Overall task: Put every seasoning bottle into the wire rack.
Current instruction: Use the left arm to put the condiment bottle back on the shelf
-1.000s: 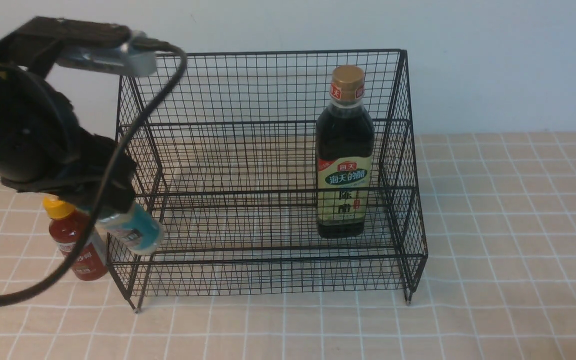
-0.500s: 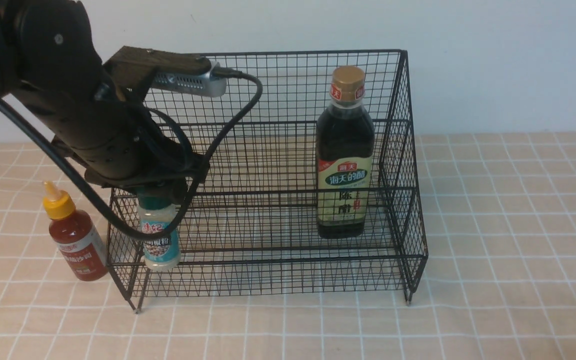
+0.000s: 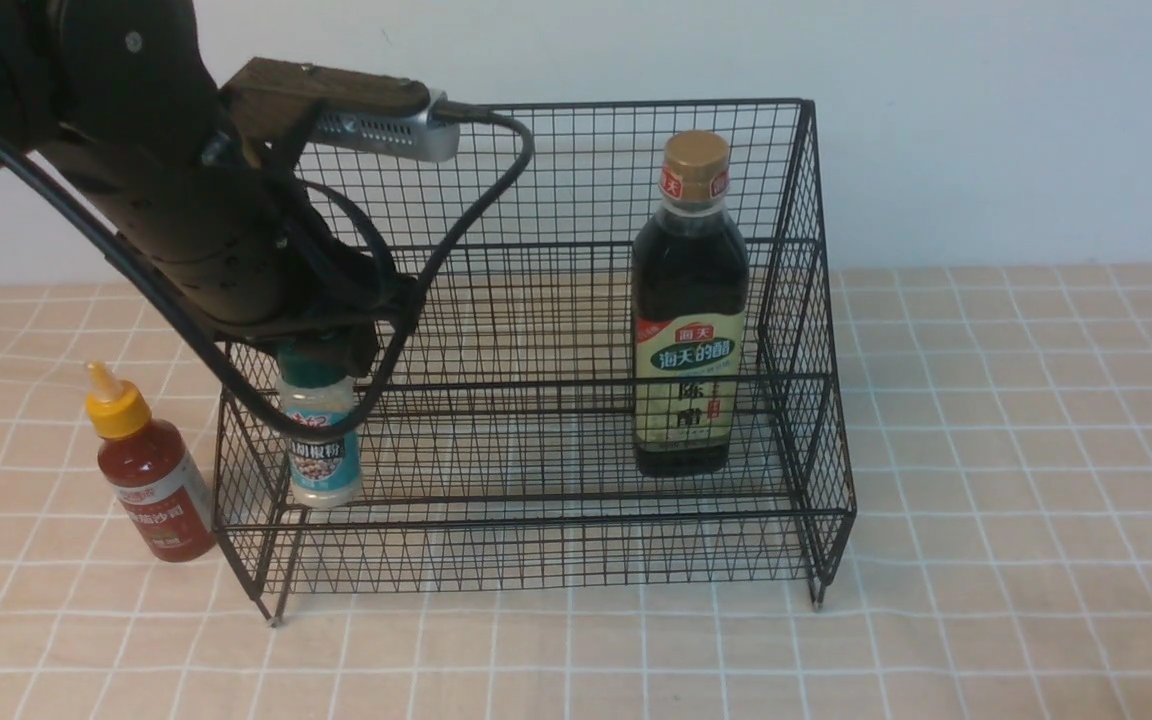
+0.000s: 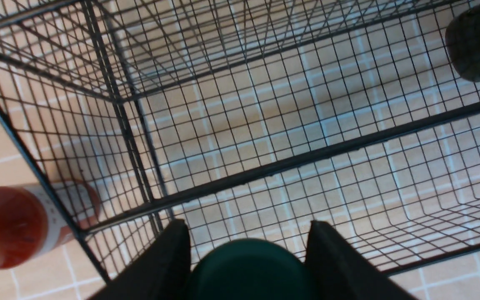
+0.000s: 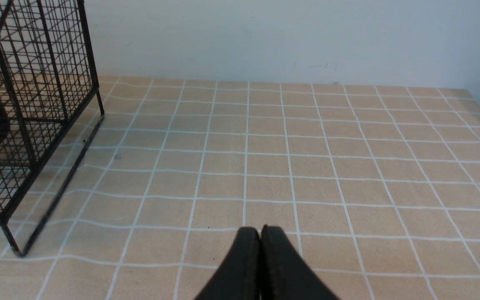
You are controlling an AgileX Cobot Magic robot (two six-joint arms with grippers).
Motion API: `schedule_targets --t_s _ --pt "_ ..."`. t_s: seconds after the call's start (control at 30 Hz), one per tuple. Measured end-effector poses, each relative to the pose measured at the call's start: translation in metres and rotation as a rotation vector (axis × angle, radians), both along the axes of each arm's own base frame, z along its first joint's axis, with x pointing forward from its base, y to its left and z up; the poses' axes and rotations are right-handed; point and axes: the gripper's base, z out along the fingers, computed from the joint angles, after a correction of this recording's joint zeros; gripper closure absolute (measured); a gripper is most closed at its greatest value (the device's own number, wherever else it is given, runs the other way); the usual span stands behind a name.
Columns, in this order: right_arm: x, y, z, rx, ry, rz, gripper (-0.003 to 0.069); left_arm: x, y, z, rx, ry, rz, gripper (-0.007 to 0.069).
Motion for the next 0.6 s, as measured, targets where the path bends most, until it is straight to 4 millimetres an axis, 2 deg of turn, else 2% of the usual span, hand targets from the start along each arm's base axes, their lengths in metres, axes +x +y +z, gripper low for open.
schedule_targets --t_s 0.3,0.43,0.6 --pt "0.000 0.000 0.000 0.000 0.000 0.000 0.0672 0.007 0.001 -0.002 0.016 -0.057 0.026 0.0305" --pt "0.000 0.000 0.000 0.000 0.000 0.000 0.0672 0.012 -0.001 -0.019 0.013 -0.045 0.035 0.0305" --pt "0.000 0.000 0.000 0.000 0.000 0.000 0.0672 0.009 0.000 -0.039 0.008 -0.033 0.046 0.0305"
